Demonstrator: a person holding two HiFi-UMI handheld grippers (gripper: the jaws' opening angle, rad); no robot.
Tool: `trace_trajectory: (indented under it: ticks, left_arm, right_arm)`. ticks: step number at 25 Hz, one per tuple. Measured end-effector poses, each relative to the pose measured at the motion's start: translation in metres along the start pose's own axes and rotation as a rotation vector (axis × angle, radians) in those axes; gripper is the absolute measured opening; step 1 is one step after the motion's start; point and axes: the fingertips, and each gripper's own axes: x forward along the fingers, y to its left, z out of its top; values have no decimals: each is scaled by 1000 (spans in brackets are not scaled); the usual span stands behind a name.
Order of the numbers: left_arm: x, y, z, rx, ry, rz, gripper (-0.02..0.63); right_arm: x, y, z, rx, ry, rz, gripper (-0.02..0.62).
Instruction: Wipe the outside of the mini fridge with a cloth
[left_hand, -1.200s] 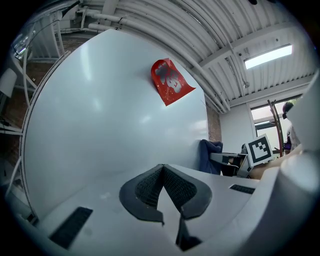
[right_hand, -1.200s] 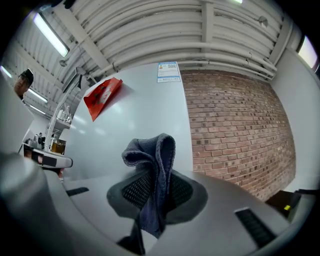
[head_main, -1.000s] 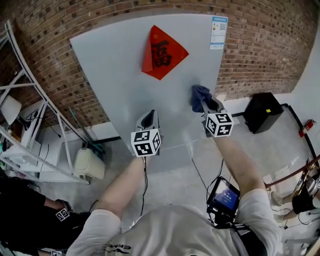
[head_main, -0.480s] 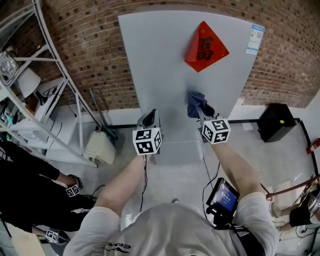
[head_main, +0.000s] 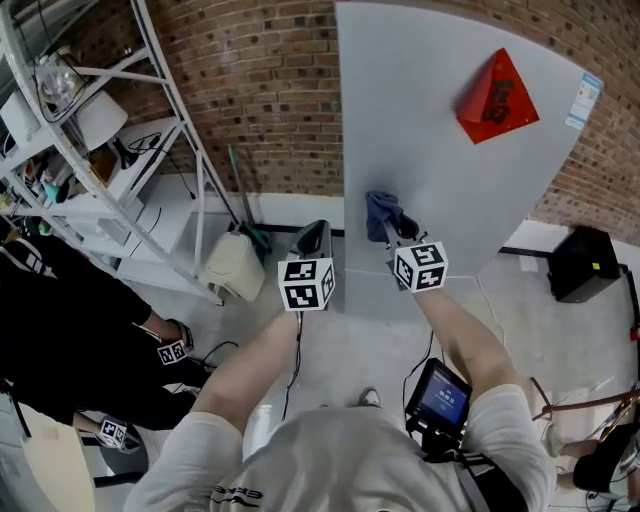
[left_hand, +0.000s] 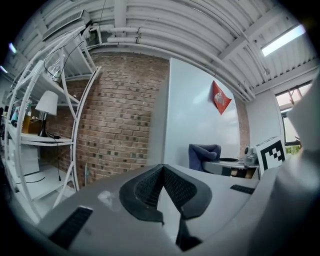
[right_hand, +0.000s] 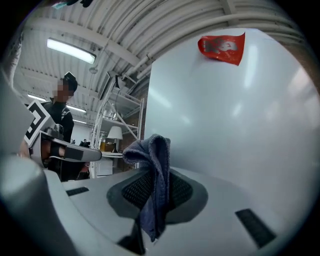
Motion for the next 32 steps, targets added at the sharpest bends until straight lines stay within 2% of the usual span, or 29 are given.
trace_trajectory:
  ticks: [6, 11, 16, 23, 32]
  left_arm:
    - [-18, 36, -23, -5, 52, 43, 3]
    - [-16, 50, -33, -3, 70, 54, 3]
    - [-8, 52, -38, 4, 82, 42, 3]
    - [17, 18, -43, 2, 92, -11, 3]
    - [52, -57, -51, 4, 103, -110, 3]
  right_arm:
    - [36, 27, -26, 4, 31, 3, 58]
    - [51, 21, -39, -17, 21, -41, 58]
    - [49, 23, -39, -54, 0, -35, 58]
    - [19, -11, -37, -53, -11, -78, 58]
    - [-43, -90, -40, -59, -6, -192, 58]
